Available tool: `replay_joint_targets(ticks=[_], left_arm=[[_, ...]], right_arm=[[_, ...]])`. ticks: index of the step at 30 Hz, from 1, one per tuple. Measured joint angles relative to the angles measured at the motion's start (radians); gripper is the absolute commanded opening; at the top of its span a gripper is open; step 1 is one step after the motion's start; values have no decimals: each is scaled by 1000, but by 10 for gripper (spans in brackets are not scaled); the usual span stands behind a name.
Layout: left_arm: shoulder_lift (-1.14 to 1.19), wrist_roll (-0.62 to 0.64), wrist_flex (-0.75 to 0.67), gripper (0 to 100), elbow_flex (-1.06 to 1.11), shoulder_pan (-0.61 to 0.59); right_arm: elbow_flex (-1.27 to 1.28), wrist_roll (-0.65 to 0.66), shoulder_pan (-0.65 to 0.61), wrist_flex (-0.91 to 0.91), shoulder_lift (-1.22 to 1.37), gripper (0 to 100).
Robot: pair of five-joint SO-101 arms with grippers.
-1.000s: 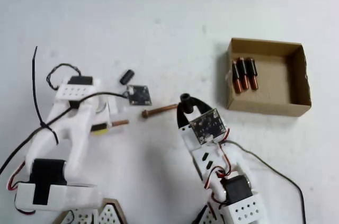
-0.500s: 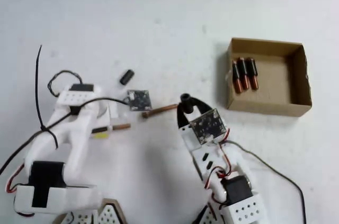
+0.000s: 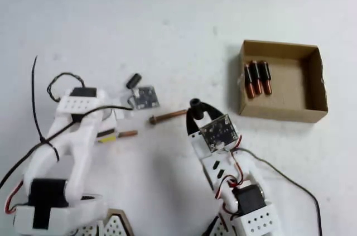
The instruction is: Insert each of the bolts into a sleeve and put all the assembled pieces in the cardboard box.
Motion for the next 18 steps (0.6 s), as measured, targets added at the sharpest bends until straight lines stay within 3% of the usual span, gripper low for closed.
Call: replay_joint_targets(ticks=[4, 12, 18], left_arm=[[-84, 157, 2, 164, -11, 0], [-153, 603, 94, 164, -11, 0], [-153, 667, 175, 162, -11, 0]], right_arm=[[0, 0, 0, 0, 0, 17], [0, 0, 0, 0, 0, 17], [0, 0, 0, 0, 0, 17]])
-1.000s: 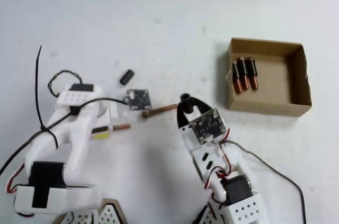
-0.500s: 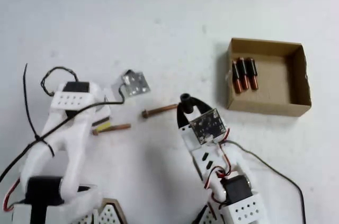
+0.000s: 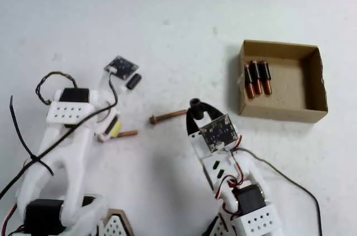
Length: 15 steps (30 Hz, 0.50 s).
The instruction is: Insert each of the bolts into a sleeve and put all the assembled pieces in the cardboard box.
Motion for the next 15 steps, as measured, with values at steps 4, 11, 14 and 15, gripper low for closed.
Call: replay_joint_targets(ticks=[4, 11, 14, 15], left_arm=[[0, 44, 41, 164, 0, 0], [-2, 273, 104, 166, -49, 18], [-2, 391, 172, 166, -95, 54], [-2, 422, 195, 166, -106, 68]], right_arm=[[0, 0, 0, 0, 0, 17], [0, 0, 0, 0, 0, 17], [0, 0, 0, 0, 0, 17], [0, 0, 0, 0, 0, 17]])
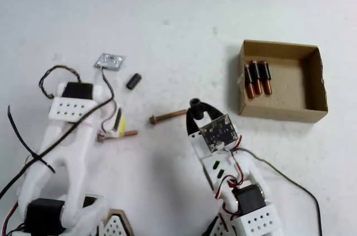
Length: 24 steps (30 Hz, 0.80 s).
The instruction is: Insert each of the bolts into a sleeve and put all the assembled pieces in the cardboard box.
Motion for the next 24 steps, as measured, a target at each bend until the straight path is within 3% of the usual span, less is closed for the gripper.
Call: replay_joint_targets(ticks=[14, 24], left_arm=[[0, 387, 40, 166, -12, 34], [0, 465, -115, 166, 107, -28]], right_arm=[[0, 0, 0, 3, 0, 17], [0, 0, 0, 23, 0, 17]])
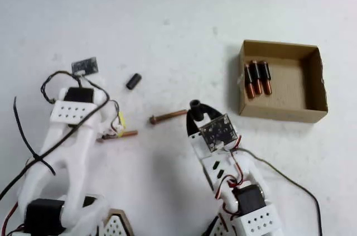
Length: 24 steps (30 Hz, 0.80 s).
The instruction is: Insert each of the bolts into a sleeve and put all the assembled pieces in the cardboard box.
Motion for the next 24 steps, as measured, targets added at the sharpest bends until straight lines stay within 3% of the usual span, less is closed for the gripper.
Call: replay_joint_targets(ticks=[14, 24], left_arm=[[0, 167, -58, 166, 46, -6], [0, 305, -313, 166, 215, -6]], right_arm=[[0, 0, 0, 0, 0, 17], [0, 0, 0, 0, 0, 17]])
